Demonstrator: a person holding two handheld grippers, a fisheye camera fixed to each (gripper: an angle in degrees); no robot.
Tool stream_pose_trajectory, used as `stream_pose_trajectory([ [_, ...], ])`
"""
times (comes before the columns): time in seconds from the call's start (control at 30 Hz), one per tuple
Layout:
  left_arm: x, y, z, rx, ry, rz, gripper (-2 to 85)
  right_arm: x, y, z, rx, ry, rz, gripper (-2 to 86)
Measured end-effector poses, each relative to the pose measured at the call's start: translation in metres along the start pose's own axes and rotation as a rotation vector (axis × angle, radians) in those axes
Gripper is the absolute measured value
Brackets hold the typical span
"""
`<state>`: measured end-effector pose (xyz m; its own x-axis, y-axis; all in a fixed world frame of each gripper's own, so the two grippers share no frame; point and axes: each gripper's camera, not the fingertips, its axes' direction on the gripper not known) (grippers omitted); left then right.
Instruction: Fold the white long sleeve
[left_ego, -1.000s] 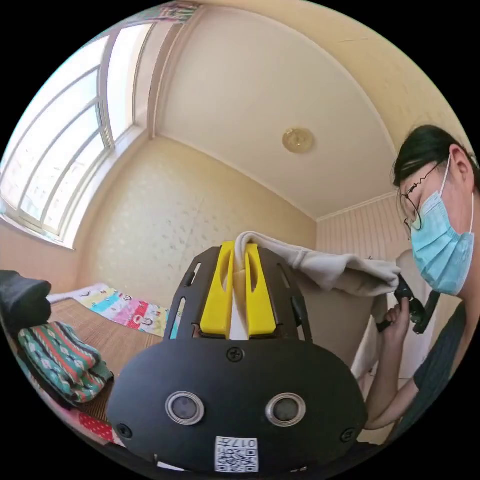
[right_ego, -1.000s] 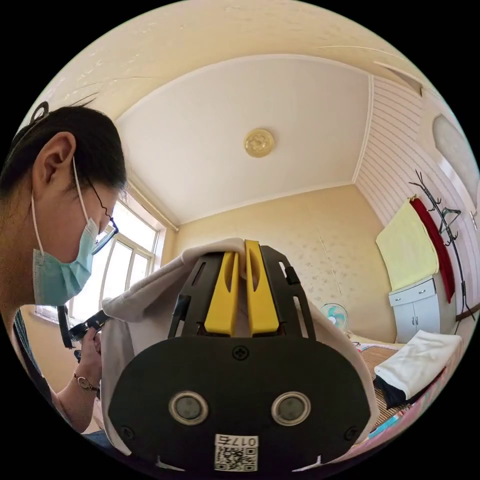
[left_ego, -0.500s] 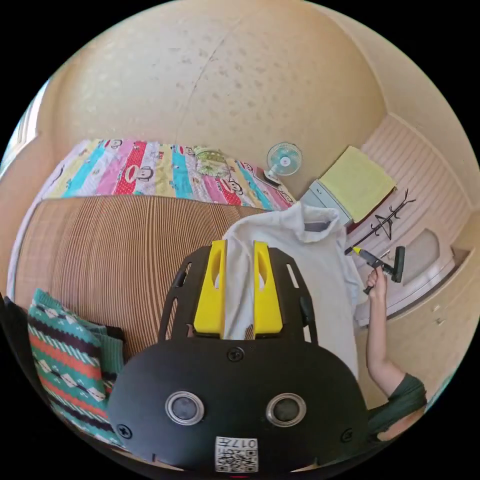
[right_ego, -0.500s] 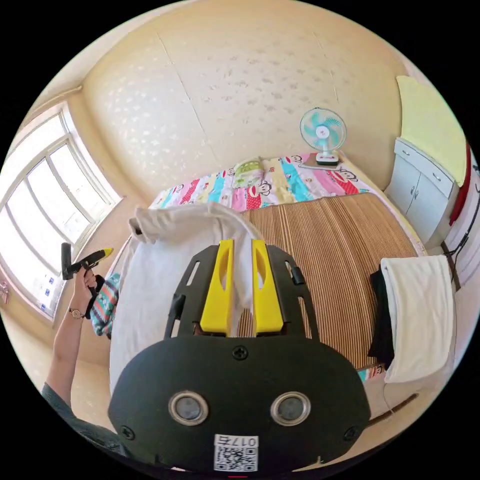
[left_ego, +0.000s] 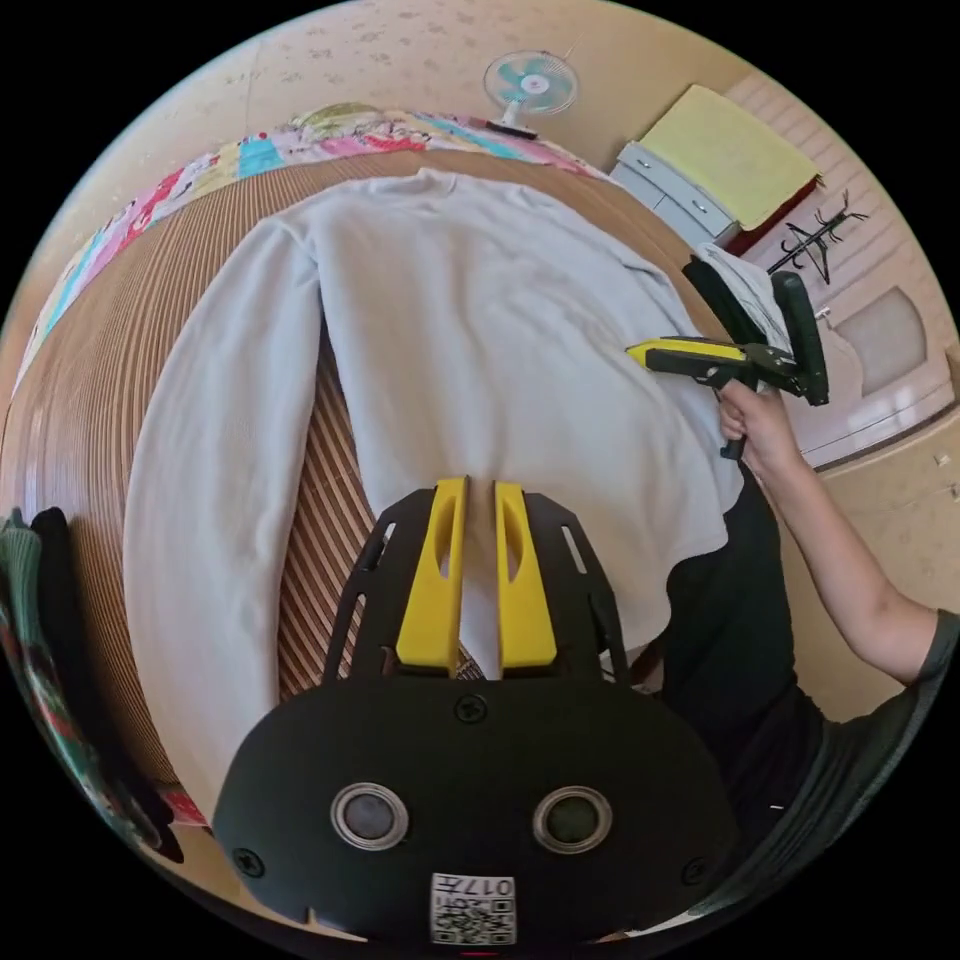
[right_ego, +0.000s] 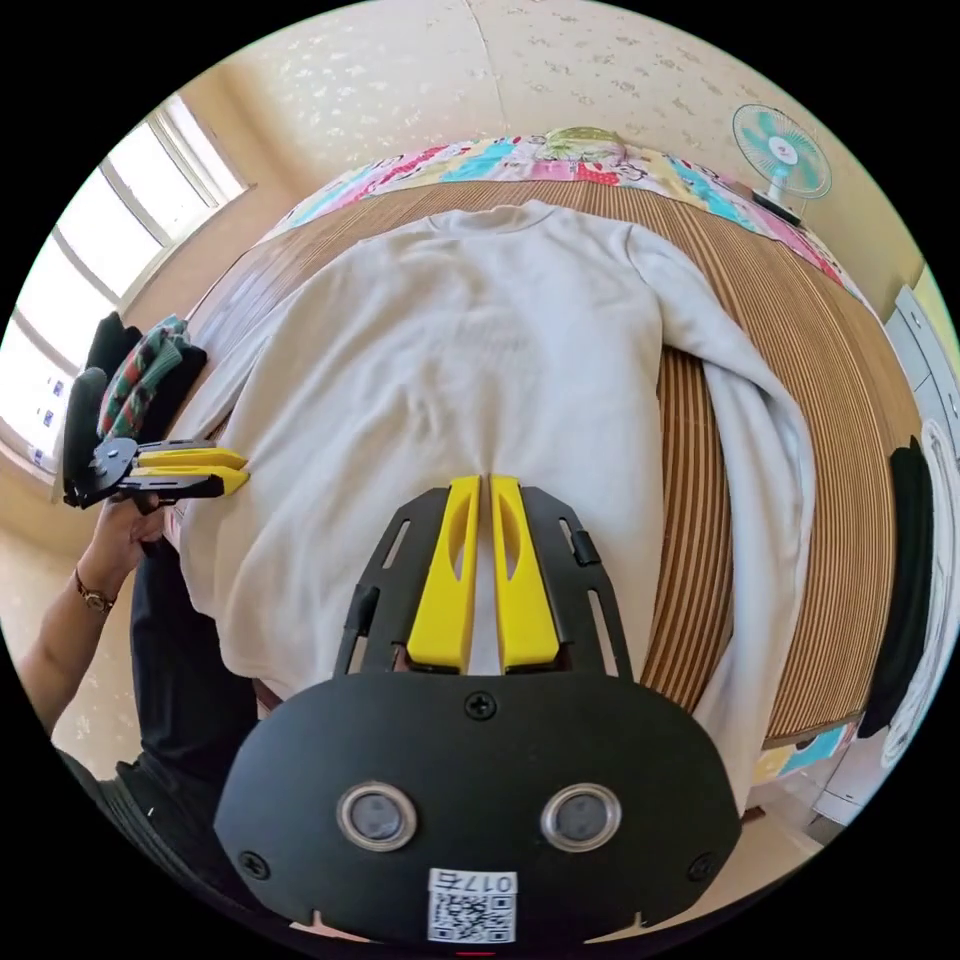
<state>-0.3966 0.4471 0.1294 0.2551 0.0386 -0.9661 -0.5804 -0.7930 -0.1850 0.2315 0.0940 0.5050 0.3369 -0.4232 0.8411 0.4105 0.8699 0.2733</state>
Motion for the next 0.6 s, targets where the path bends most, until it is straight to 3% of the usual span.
stream_pose_trajectory([
  [0.07,-0.015,0.036,-0.029,0.086,0.052,-0.084,0.9,0.007,0.019,-0.004,0.067,-0.026,-0.007,2.9],
  [0.17,-0.064,0.125,-0.071,0.331,0.369,-0.341,1.3,0.023,0.043,-0.008,0.184,-0.098,-0.022,2.7],
  [0.23,-0.102,0.183,-0.072,0.440,0.528,-0.600,6.7,0.043,0.047,-0.009,0.198,-0.197,0.014,2.5],
  [0.3,-0.138,0.255,-0.059,0.533,0.651,-0.982,20.0,0.057,0.049,-0.009,0.205,-0.269,0.041,2.3],
  [0.37,-0.153,0.287,-0.053,0.624,0.739,-1.103,20.7,0.069,0.052,-0.009,0.217,-0.331,0.061,2.2],
  [0.5,-0.181,0.325,-0.047,0.830,0.719,-1.266,20.1,0.080,0.056,-0.012,0.225,-0.377,0.076,1.7],
  [0.6,-0.201,0.335,-0.044,0.858,0.683,-1.333,15.5,0.081,0.058,-0.016,0.227,-0.367,0.074,1.4],
])
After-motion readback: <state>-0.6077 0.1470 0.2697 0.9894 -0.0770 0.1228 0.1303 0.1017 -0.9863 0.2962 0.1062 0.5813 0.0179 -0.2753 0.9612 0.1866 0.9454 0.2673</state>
